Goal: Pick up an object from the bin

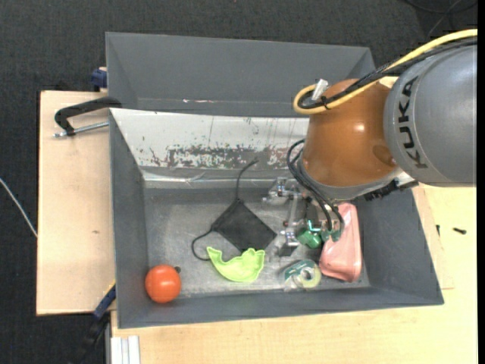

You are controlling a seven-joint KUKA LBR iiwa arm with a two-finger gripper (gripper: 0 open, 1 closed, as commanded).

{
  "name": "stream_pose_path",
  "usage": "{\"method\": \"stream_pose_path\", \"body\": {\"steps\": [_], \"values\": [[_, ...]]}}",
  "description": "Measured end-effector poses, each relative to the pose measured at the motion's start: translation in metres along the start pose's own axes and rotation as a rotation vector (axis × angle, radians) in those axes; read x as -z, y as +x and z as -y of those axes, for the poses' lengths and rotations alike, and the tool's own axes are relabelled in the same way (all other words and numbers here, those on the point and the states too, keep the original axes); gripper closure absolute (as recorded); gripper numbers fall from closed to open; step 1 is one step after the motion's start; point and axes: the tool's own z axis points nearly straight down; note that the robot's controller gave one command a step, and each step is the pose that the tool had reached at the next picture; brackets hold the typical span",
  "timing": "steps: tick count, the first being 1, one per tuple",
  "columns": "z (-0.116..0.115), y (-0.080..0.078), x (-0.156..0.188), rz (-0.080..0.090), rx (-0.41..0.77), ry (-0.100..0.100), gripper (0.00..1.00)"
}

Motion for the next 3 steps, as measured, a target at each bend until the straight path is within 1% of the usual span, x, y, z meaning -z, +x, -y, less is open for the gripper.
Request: {"method": "stream_pose_path", "body": {"steps": [1,2,3], "values": [[0.0,-0.002,0.004,0.008,-0.001,-0.001,0.0],[0.009,-0.067,-0.098,0.013,0.055,-0.001,1.0],[0.01,-0.066,-0.1,0.015,0.054,-0.001,0.0]]}}
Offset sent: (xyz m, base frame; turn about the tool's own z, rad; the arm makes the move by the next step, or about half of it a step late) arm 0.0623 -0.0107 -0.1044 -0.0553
